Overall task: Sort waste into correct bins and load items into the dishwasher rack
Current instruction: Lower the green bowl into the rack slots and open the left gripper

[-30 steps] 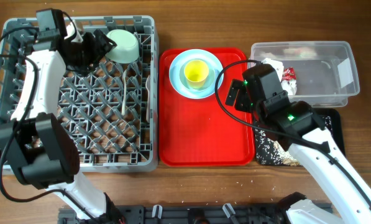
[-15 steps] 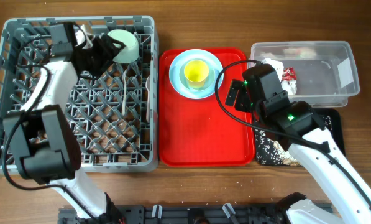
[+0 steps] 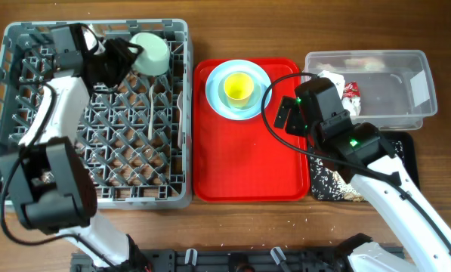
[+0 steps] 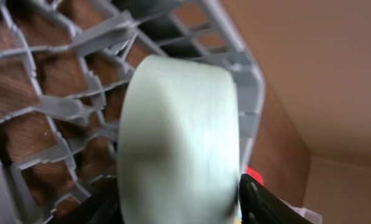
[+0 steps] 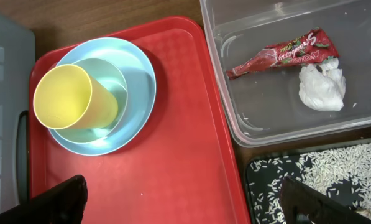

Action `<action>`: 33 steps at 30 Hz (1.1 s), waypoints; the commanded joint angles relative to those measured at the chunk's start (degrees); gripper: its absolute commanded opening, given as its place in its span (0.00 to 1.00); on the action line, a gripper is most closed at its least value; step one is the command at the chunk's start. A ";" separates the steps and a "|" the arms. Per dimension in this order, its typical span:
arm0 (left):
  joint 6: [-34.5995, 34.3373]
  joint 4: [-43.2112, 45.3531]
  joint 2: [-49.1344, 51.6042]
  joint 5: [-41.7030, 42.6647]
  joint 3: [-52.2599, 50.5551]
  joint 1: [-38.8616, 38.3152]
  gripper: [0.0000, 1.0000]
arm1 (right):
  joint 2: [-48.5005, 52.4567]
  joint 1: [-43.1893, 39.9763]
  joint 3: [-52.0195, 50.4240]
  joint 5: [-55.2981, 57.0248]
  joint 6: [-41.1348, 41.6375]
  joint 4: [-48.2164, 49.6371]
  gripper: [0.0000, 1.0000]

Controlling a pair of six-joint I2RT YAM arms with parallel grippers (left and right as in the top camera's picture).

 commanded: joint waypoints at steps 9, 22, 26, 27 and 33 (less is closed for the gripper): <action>2.67 -1.88 -2.54 5.20 -0.31 0.20 0.71 | 0.11 -0.13 0.26 -0.13 -0.07 0.09 1.00; 12.61 -6.82 -3.82 -16.87 -0.28 -0.98 0.77 | 0.11 -0.13 0.26 -0.11 -0.09 0.09 1.00; 12.39 -6.80 -10.36 -16.00 -0.28 -1.55 0.46 | 0.11 -0.13 0.26 -0.13 -0.09 0.09 1.00; 12.41 -7.06 -11.26 -16.00 -0.28 -1.99 0.45 | 0.11 -0.13 0.26 -0.11 -0.07 0.09 1.00; 12.59 -11.13 -11.21 -23.17 -0.28 -5.42 0.29 | 0.11 -0.13 0.26 -0.13 -0.09 0.09 1.00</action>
